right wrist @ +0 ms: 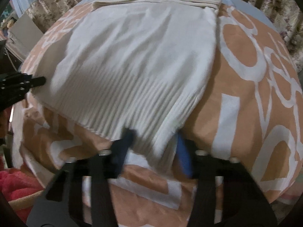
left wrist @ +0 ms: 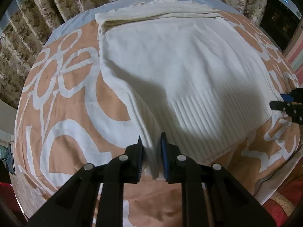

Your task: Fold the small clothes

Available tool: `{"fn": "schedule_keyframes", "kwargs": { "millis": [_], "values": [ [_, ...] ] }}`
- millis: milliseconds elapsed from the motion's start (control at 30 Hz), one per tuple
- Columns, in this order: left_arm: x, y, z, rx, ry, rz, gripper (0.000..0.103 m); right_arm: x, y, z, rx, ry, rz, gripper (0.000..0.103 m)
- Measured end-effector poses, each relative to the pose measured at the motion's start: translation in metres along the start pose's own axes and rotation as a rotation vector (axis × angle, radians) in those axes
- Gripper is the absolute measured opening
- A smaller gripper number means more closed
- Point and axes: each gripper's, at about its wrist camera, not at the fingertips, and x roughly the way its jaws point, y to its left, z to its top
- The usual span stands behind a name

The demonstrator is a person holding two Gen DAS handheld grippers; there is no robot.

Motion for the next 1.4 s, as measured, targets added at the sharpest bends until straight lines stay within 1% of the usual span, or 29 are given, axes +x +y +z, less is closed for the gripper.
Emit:
{"fn": "schedule_keyframes", "kwargs": {
  "millis": [33,67,100,167,300,467,633,867,967,1167,1200,1300,1400],
  "values": [
    [0.0,0.0,0.001,0.003,-0.003,0.002,0.016,0.0,0.0,0.001,0.003,0.001,0.009,0.028],
    [-0.001,-0.001,0.002,0.008,-0.011,0.005,0.016,0.0,-0.001,0.002,0.005,0.001,0.013,0.02],
    [-0.002,-0.001,0.003,0.013,-0.018,0.005,0.016,-0.001,-0.003,0.002,0.007,-0.003,0.022,0.017],
    [-0.005,-0.002,0.007,0.029,-0.038,0.014,0.015,-0.004,-0.005,0.004,0.011,-0.015,0.036,0.014],
    [-0.009,0.002,0.018,0.023,-0.077,0.02,0.015,-0.011,-0.003,0.008,-0.006,-0.043,0.04,0.013],
    [-0.022,0.005,0.038,0.048,-0.16,0.044,0.015,-0.032,-0.005,0.021,-0.012,-0.128,0.052,0.013],
    [-0.031,0.008,0.066,0.063,-0.261,0.063,0.015,-0.055,-0.009,0.041,-0.026,-0.259,0.032,0.013],
    [-0.046,0.025,0.114,0.037,-0.4,0.089,0.015,-0.078,-0.024,0.078,-0.015,-0.428,-0.006,0.013],
    [-0.048,0.035,0.134,0.018,-0.443,0.089,0.015,-0.085,-0.032,0.093,0.003,-0.488,-0.02,0.013],
    [-0.031,0.051,0.173,0.003,-0.47,0.093,0.014,-0.079,-0.053,0.13,0.025,-0.529,-0.04,0.013],
    [-0.028,0.054,0.18,-0.002,-0.473,0.093,0.014,-0.074,-0.058,0.144,0.027,-0.54,-0.039,0.013],
    [-0.017,0.067,0.197,-0.023,-0.476,0.081,0.014,-0.066,-0.067,0.165,0.03,-0.554,-0.043,0.013],
    [-0.004,0.081,0.216,-0.043,-0.462,0.06,0.014,-0.057,-0.08,0.189,0.047,-0.561,-0.034,0.013]
  ]
}}
